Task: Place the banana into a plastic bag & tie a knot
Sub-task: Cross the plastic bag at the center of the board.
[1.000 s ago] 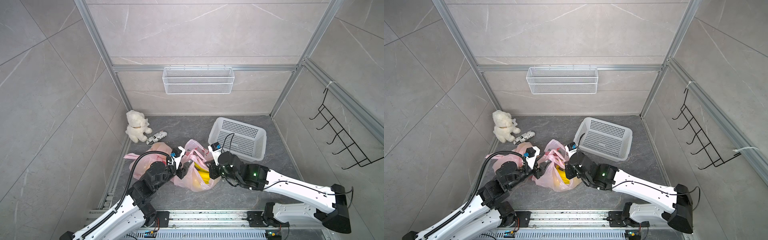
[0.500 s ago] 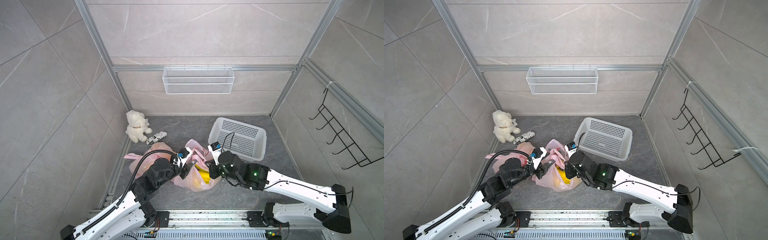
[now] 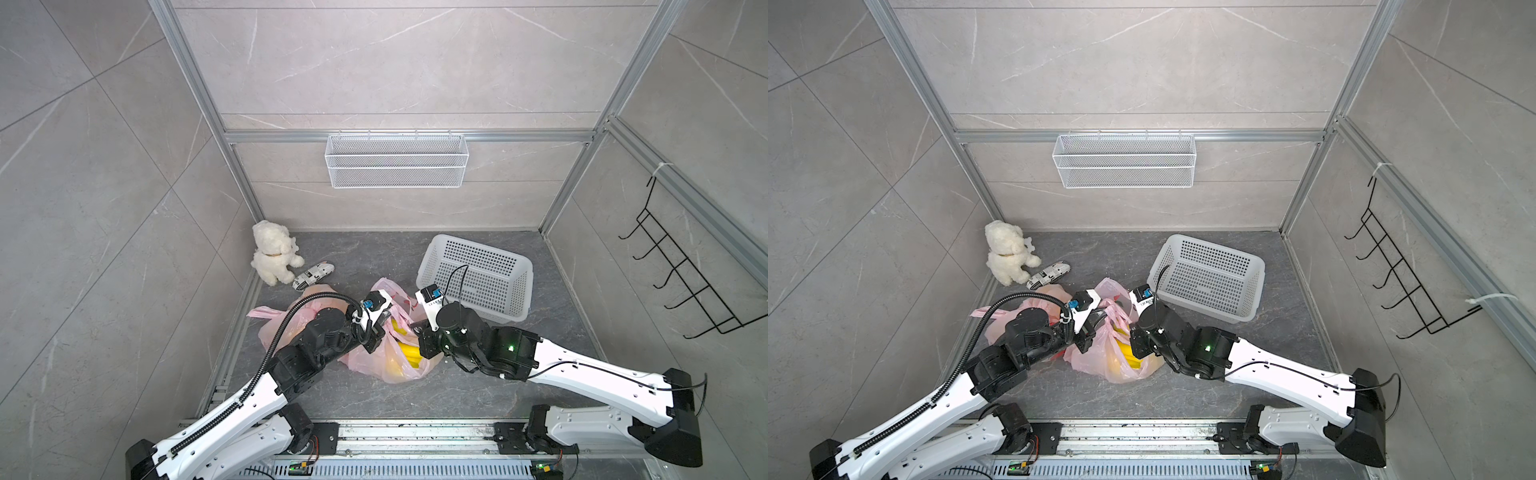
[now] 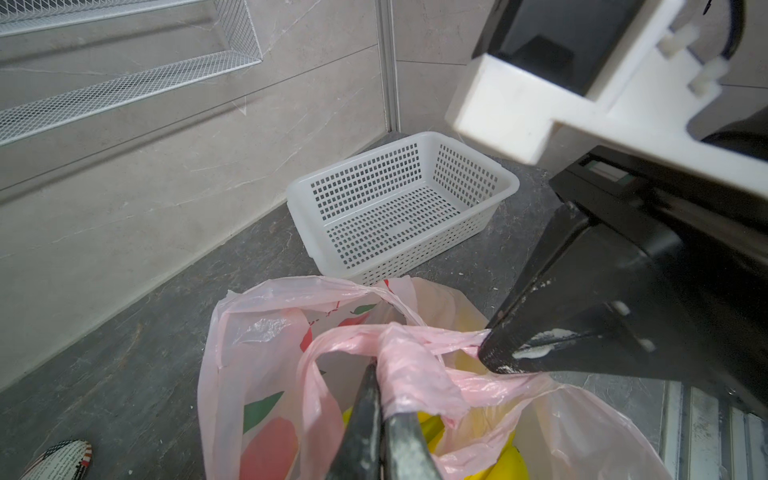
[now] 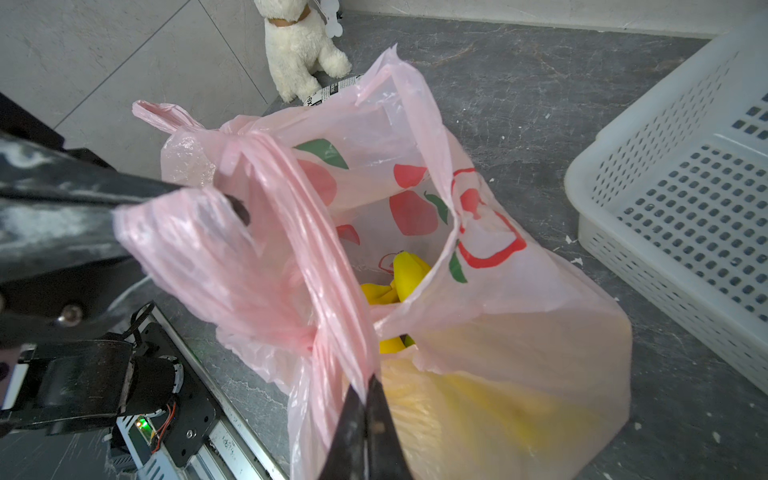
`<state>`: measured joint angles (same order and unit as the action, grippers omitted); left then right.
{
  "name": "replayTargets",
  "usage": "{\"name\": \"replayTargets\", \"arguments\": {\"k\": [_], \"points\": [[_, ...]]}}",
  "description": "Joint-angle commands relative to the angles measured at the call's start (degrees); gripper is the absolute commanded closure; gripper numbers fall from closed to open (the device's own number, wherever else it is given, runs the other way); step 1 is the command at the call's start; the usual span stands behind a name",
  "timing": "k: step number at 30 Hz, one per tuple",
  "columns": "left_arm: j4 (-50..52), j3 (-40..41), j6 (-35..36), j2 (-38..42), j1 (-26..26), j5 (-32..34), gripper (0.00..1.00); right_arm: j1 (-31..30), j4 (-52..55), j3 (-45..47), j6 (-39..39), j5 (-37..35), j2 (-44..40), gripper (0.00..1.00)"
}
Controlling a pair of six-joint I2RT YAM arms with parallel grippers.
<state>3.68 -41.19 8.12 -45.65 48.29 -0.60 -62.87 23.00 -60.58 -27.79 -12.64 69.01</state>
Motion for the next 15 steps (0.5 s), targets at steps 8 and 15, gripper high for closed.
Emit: {"name": "replayTargets", "arguments": {"k": [8, 15], "points": [[-2.2, -9.1, -3.1, -3.6, -0.2, 9.8, 1.00, 0.0, 1.3, -2.4, 6.0, 6.9, -2.4, 0.98], [-2.6, -11.3, -5.2, -8.1, -0.9, 8.8, 1.00, -0.8, 0.8, -2.4, 6.0, 10.0, -0.7, 0.98]]}}
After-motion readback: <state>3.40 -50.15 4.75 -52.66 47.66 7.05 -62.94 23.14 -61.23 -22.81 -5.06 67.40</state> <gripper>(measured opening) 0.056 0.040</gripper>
